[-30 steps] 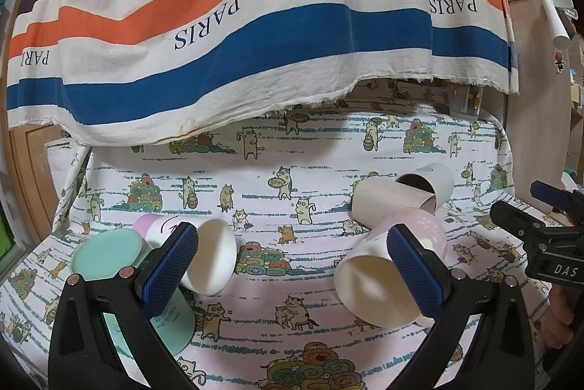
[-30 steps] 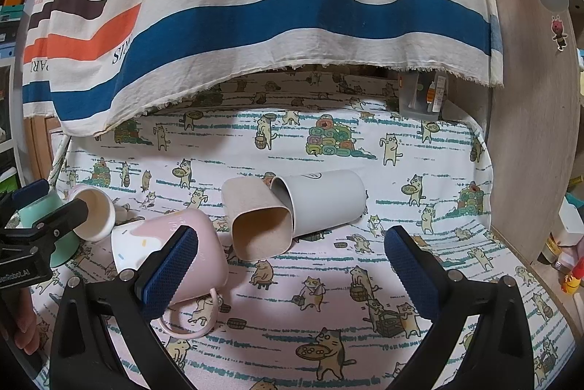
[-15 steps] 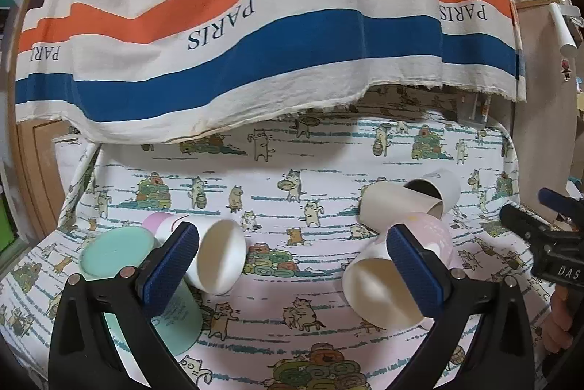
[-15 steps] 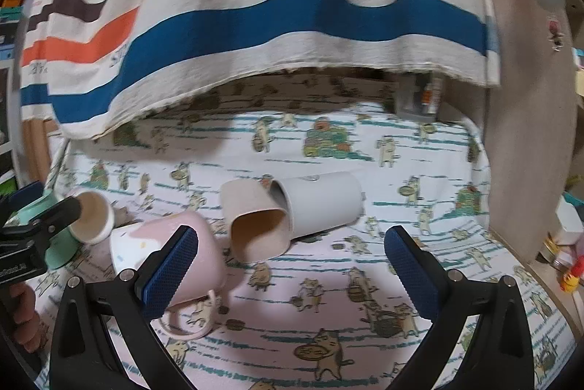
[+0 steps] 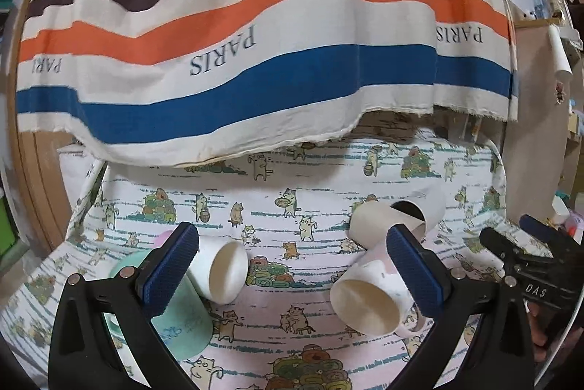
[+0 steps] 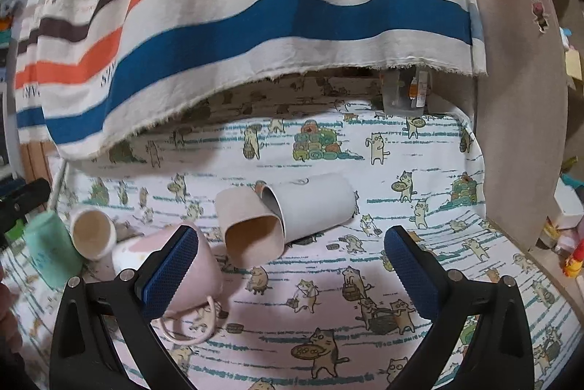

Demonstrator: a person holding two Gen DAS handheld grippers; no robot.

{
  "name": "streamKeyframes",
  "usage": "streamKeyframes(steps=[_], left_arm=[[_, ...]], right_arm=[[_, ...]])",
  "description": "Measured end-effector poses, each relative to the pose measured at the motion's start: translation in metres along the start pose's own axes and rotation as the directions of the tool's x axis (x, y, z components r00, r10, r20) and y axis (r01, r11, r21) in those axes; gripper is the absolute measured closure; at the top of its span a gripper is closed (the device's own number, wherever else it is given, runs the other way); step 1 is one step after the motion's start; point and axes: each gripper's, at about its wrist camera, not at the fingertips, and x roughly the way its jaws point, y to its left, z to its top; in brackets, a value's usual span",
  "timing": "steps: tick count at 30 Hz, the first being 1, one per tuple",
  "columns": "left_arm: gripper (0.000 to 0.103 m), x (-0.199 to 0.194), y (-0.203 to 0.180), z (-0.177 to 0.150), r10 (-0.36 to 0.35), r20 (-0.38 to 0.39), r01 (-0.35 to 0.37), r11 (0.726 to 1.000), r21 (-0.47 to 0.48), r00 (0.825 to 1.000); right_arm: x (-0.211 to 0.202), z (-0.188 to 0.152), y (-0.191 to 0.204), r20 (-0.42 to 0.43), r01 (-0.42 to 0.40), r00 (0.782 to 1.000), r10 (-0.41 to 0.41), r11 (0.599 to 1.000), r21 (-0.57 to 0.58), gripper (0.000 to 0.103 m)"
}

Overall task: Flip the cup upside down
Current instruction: 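Reach the left gripper to the pink mug and close on it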

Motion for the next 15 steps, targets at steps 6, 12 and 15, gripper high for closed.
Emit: streamKeyframes(steps=[6, 12, 15], left_arm=[[0.001, 0.014, -0.016, 0.017, -0.104, -0.129, 0.115, 0.99, 0.084, 0.986], [0.001, 0.053, -0.034, 0.008, -0.146, -0.344, 0.183, 0.98, 0.077, 0.928], [0.001, 0.076, -0.048, 0.002, -0.212, -0.457, 0.281, 0.956, 0.089, 0.864]], right_arm=[[-0.002, 0.004, -0.015, 0.001, 0.001, 1.0, -0.001, 0.997, 0.074, 0.001], [0.002, 0.006, -0.03, -0.024, 0.017, 1.0, -0.013, 0.99, 0.14, 0.001], [0.002, 0.006, -0.033, -0.029, 0.02, 0.999, -0.016, 0.988, 0.153, 0.0]])
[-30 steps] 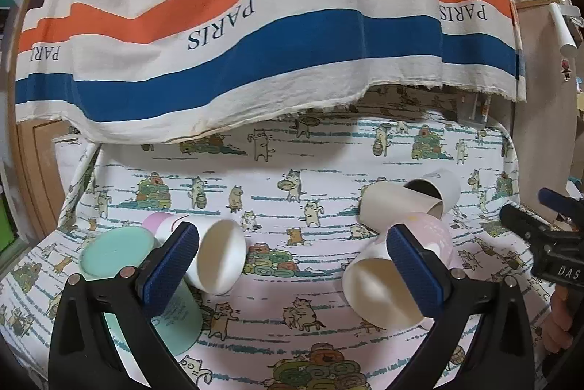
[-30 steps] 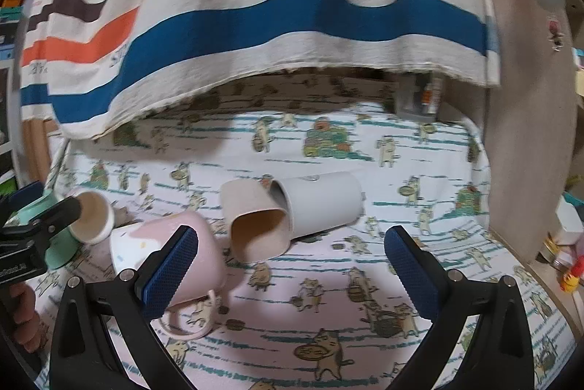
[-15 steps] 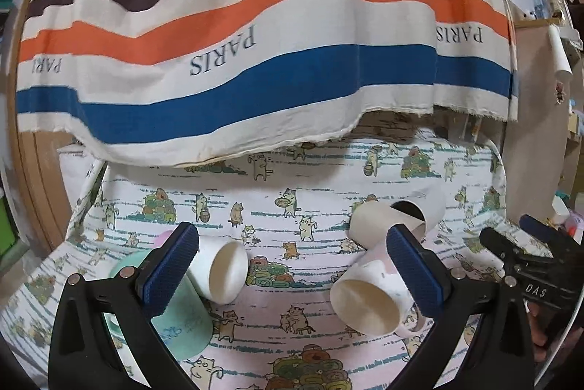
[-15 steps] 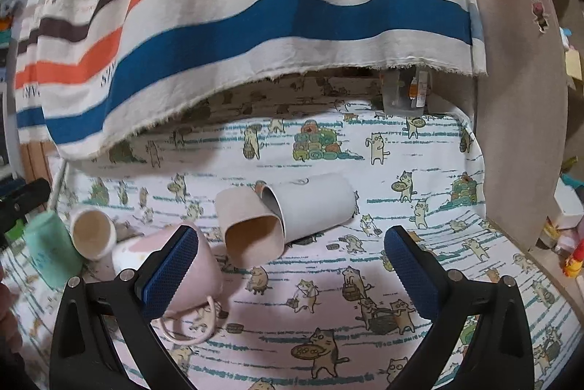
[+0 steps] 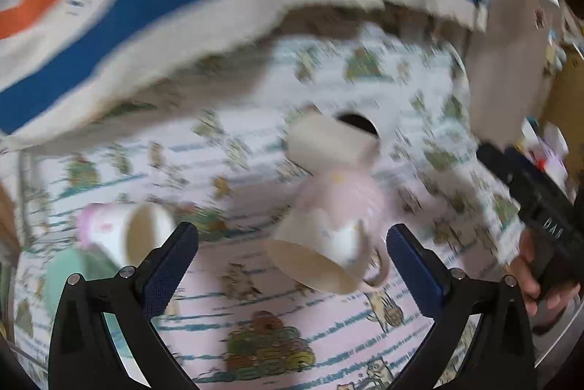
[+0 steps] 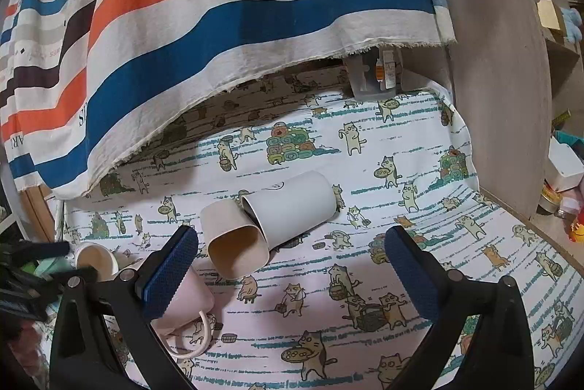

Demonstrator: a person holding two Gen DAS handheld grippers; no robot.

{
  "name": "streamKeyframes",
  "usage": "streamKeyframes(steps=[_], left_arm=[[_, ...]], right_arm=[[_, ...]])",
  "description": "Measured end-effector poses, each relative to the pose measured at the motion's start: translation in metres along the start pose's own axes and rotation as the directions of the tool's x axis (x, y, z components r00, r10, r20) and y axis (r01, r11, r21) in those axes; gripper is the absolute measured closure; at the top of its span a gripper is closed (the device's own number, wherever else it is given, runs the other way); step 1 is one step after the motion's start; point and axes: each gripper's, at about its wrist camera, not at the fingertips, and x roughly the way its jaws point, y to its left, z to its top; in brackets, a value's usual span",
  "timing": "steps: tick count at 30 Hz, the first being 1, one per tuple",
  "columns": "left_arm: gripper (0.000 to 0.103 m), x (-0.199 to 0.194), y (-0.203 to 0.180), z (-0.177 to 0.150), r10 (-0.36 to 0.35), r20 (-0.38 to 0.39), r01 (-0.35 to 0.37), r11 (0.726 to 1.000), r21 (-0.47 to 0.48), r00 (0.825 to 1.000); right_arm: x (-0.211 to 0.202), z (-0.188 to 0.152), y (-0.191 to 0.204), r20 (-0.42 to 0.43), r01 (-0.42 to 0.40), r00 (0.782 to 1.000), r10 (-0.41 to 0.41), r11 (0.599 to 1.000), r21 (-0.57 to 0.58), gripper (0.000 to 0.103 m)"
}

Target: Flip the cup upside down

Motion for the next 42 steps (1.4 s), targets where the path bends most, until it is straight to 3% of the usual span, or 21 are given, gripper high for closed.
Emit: streamKeyframes(steps=[2, 4, 8, 19, 25, 29, 36, 42], left_arm=[[0.001, 0.012, -0.008, 0.003, -0.017, -0.055, 0.019, 0.999, 0.035, 0.998], [0.001, 0.017, -0.021, 0.005, 0.01, -0.069, -0.004, 0.995, 0.096, 0.998], [0.001, 0.037, -0.043, 0.009, 0.136, -0.101, -0.111, 0.969, 0.22, 0.986], [0.001, 0.085, -0.047, 0.002, 0.134, -0.189, -0.089, 0.969, 0.229, 0.973], [0.006, 0.088, -0.043, -0.001, 0.1, -0.205, -0.062, 0.98, 0.187, 0.974], [0.019, 0.084, -0.041, 0.0, 0.102, -0.205, -0.075, 0.988, 0.138, 0.973], [0.02, 0.07, -0.033, 0.0, 0.049, -0.203, -0.073, 0.991, -0.116, 0.978], [0.02, 0.044, -0.054, -0.01, 0.136, -0.105, -0.157, 0.961, -0.229, 0.985]], right_arm=[[-0.001, 0.0, 0.0, 0.006, 0.005, 1.0, -0.005, 1.0, -0.006, 0.001], [-0.001, -0.001, 0.002, 0.008, 0.008, 1.0, -0.008, 1.0, -0.017, 0.001], [-0.001, -0.003, 0.007, 0.003, 0.01, 1.0, -0.01, 0.999, -0.037, 0.0], [-0.001, -0.003, 0.01, 0.0, 0.024, 1.0, -0.024, 0.998, -0.053, 0.001], [-0.001, -0.003, 0.01, 0.009, 0.035, 0.999, -0.034, 0.998, -0.059, 0.001], [-0.001, -0.003, 0.01, 0.02, 0.051, 0.999, -0.05, 0.997, -0.066, 0.001], [-0.003, -0.002, 0.009, 0.034, 0.064, 0.997, -0.062, 0.996, -0.068, 0.001], [-0.008, -0.001, 0.01, 0.076, 0.098, 0.993, -0.092, 0.992, -0.079, 0.001]])
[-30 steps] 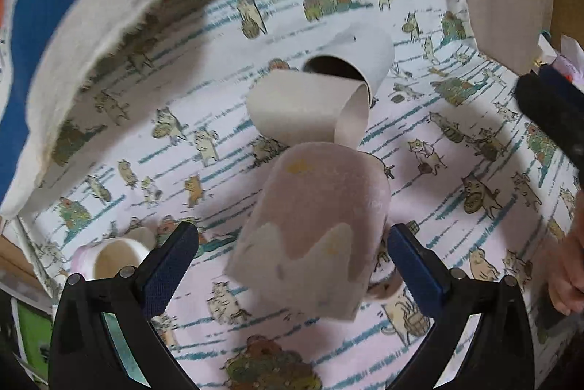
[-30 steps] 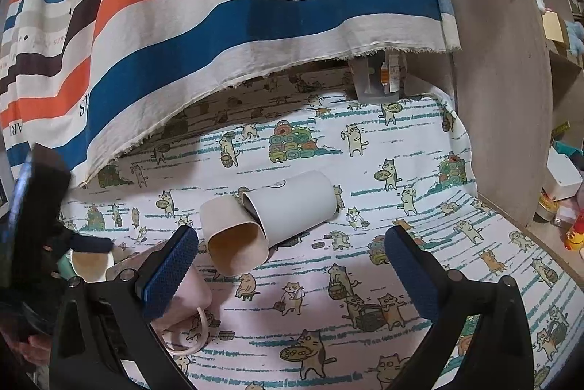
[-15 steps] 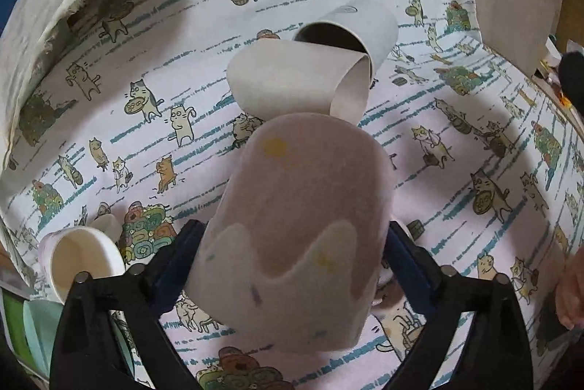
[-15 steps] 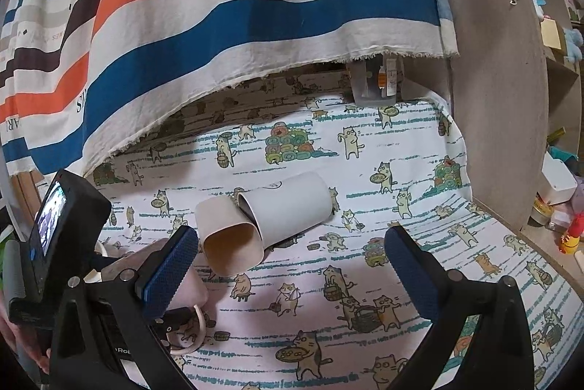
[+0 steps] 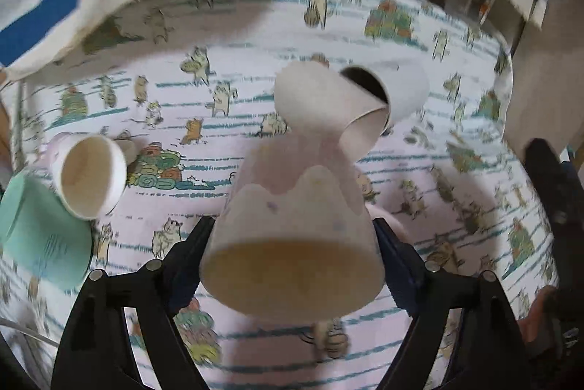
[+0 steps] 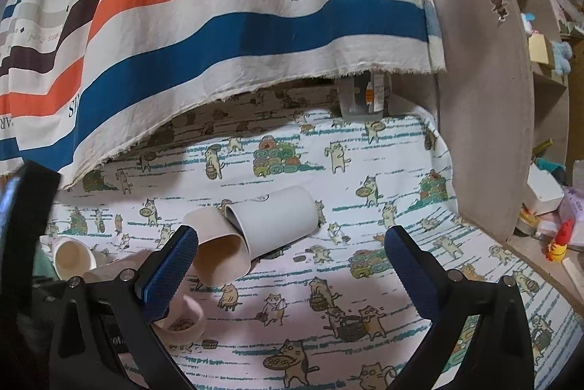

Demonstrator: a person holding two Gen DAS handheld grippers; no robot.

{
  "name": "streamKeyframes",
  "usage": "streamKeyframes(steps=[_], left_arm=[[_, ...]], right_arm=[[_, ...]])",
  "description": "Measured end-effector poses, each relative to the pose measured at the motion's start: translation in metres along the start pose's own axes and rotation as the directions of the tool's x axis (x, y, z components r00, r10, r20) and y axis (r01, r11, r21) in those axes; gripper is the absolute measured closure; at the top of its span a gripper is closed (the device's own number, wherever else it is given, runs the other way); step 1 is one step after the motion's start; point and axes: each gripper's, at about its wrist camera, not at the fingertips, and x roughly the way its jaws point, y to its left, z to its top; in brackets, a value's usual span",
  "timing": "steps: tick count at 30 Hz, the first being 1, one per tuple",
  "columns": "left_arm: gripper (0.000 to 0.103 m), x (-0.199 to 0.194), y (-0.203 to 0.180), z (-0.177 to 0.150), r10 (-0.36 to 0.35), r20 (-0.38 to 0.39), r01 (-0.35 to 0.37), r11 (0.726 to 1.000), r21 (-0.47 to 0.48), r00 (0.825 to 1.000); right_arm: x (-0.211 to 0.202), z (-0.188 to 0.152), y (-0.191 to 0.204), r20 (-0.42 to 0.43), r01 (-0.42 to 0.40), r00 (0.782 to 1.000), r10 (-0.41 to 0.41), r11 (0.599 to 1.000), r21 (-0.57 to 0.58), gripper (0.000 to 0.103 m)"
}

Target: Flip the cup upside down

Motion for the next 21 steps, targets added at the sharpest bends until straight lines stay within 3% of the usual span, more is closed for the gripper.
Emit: streamKeyframes(steps=[12, 21], left_arm=[[0.02, -0.004, -0.02, -0.008, 0.075, 0.087, -0.073, 0.997, -0.025, 0.993], [0.018, 0.01, -0.021, -0.02, -0.018, -0.017, 0.018, 0.999, -0.037, 1.0]], right_arm=[[0.003, 0.005, -0.019, -0.025, -0.002, 1.0, 0.005, 0.995, 0.104, 0.001], [0.004, 0.005, -0.022, -0.03, 0.0, 1.0, 0.003, 0.994, 0.106, 0.0]])
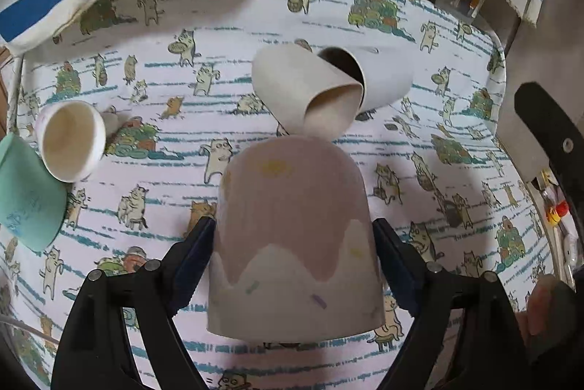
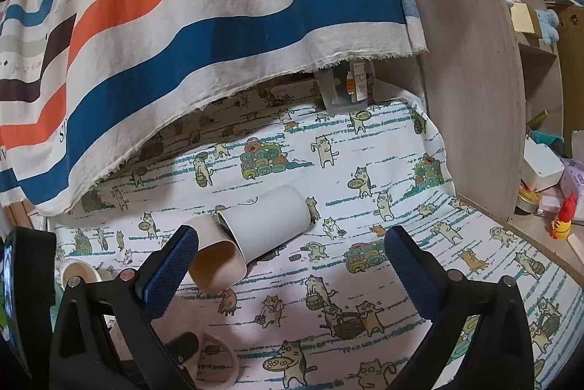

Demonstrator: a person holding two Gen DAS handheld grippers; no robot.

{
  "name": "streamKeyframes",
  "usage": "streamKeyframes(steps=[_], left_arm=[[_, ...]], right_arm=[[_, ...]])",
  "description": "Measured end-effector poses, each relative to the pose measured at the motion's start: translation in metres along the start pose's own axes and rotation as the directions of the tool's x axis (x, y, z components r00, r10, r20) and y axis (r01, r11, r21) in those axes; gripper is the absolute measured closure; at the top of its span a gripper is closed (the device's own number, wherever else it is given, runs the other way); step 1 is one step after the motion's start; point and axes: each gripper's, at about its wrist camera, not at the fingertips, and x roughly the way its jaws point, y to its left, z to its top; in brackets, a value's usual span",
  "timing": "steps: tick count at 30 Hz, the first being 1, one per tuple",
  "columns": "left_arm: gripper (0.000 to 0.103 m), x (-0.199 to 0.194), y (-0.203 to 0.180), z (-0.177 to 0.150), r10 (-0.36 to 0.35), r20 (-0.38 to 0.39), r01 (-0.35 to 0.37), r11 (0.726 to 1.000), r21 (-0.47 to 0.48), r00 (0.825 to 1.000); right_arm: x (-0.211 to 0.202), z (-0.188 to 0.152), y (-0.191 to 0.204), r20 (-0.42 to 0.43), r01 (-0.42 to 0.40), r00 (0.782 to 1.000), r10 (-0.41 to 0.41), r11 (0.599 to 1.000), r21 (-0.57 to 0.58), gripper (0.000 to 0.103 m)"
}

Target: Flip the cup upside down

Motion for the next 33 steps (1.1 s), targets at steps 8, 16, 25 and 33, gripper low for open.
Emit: streamKeyframes(steps=[8, 16, 25, 33], left_arm=[[0.01, -0.03, 0.013, 0.004, -0.025, 0.11, 0.018, 0.998, 0.057, 0.994], [0.001, -0.075, 0.061, 0.007, -0.013, 0.37, -0.019, 0.996, 0.084, 0.929], [0.0, -0.089, 0.104, -0.008, -0.002, 0.621, -0.03, 0.999, 0.04, 0.784], [0.0, -0.088, 0.122, -0.009, 0.061, 0.64, -0.044, 0.998, -0.042, 0.766]], right_arm=[[-0.008, 0.004, -0.001, 0.039, 0.026, 0.999, -0.026, 1.0, 0.0, 0.0], [-0.015, 0.007, -0.001, 0.072, 0.019, 0.997, -0.02, 1.0, 0.007, 0.0], [-0.012, 0.001, 0.008, 0.082, 0.038, 0.996, -0.035, 0.999, -0.038, 0.0], [0.012, 0.005, 0.024, -0.094, -0.072, 0.993, 0.065, 0.994, -0.08, 0.001]])
